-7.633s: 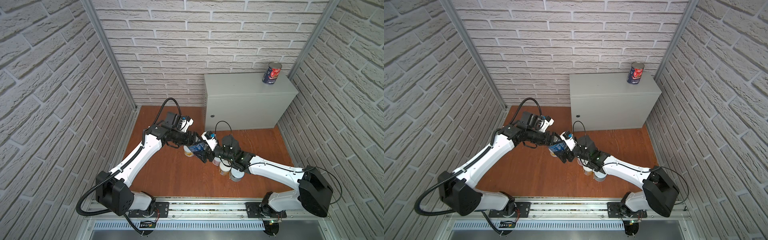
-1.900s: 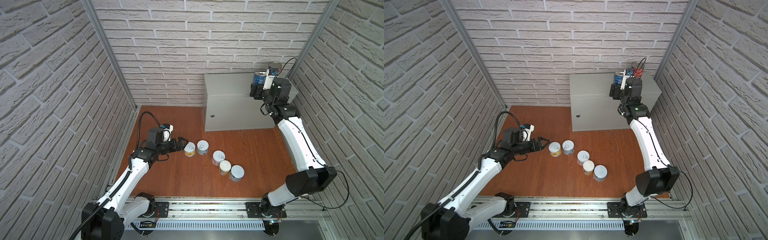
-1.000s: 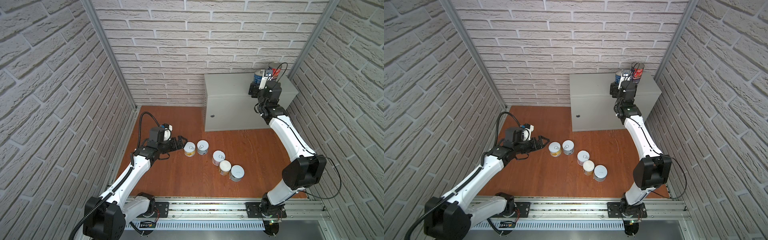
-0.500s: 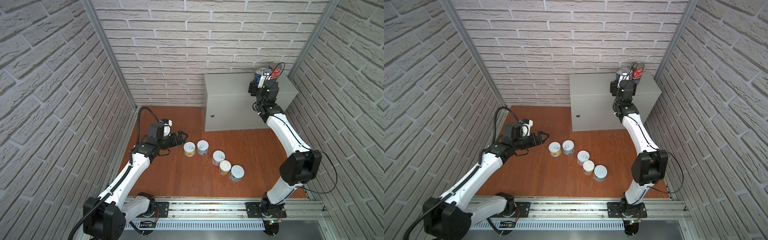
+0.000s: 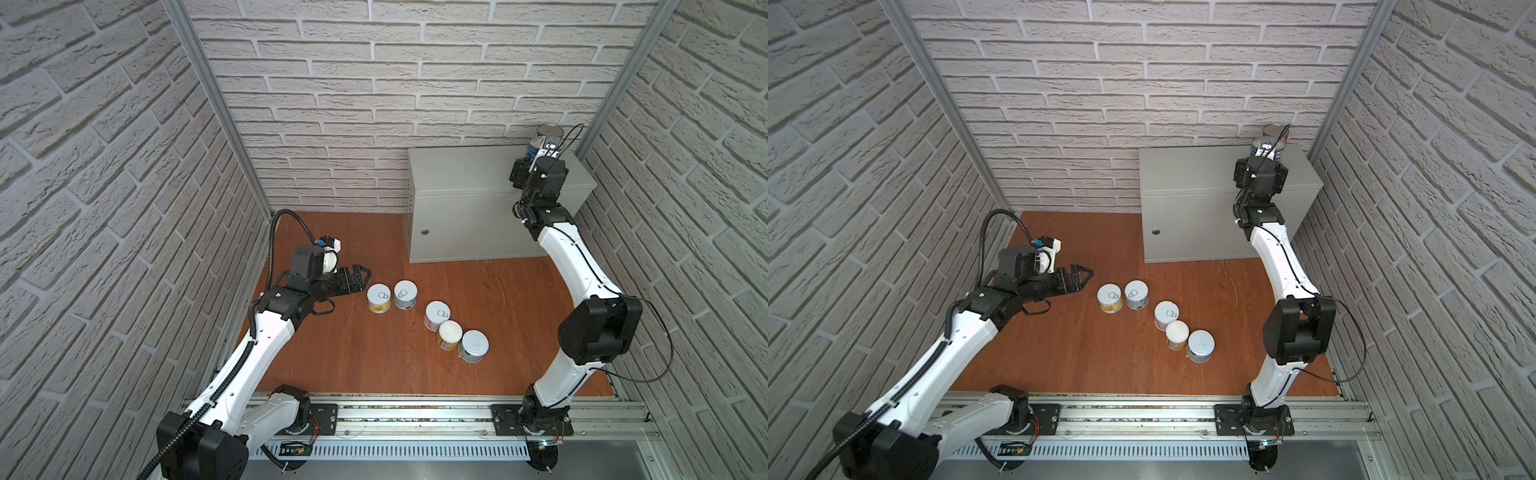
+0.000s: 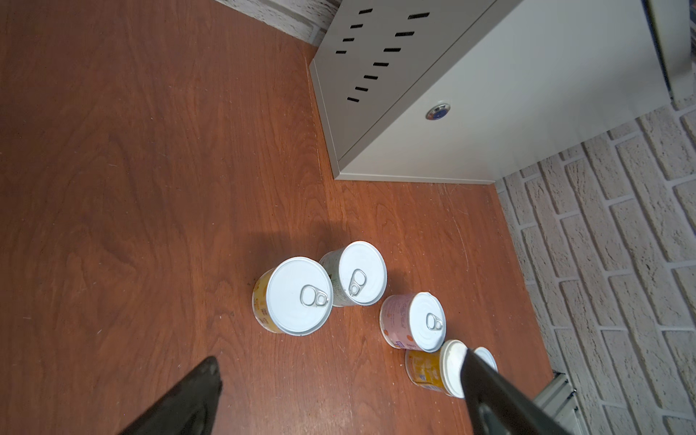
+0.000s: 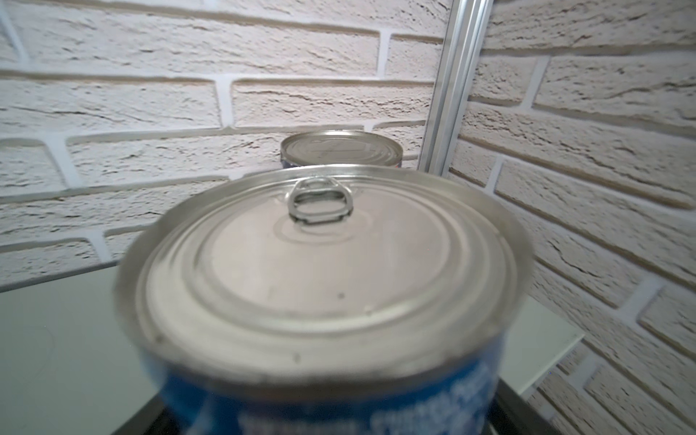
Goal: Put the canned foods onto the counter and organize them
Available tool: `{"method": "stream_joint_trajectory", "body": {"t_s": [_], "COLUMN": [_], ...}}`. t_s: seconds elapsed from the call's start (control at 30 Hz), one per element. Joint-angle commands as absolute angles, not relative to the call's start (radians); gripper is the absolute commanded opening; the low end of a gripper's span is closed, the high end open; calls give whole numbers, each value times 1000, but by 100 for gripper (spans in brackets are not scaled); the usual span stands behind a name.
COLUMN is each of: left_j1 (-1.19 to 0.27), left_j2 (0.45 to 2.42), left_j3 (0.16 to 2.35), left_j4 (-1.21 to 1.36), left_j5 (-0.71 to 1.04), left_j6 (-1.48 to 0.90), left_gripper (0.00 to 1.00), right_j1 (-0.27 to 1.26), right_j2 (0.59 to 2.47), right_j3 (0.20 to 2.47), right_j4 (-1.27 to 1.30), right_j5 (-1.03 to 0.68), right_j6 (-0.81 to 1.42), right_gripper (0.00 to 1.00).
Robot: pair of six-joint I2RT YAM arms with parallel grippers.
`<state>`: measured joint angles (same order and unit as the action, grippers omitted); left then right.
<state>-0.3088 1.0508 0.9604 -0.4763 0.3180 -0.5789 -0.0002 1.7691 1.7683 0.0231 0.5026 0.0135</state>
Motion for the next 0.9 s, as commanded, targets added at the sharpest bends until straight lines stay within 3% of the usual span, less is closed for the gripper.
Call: {"method": "stream_joint_trajectory", "body": {"t_s": [0.0,0.1,0.3,0.7,0.87], "left_j1": [-311,-311,-311,-311,-309], "left_j2": [1035,1035,1041,1065,1072], "left_j3": [1007,1014,1006,1002,989], "left_j4": [-506,-504,-498,-476,-465], "left_j5": [292,285,286,292,250], "left_j6": [-532,-537,-545,-539,-525], "left_gripper": [98,99,98,98,98], "right_j1": [-5,-5,-6,-8,-12], "right_j2": [1759,1756,1733,1665,1695], "right_j3": [1816,1808,1788,1743,1863], "right_j4": [71,68,68,52,-119], "right_j5": [488,483,477,345,263], "right_j6": [41,44,25,-11,-51], "right_gripper": [78,88,95,96,98]}}
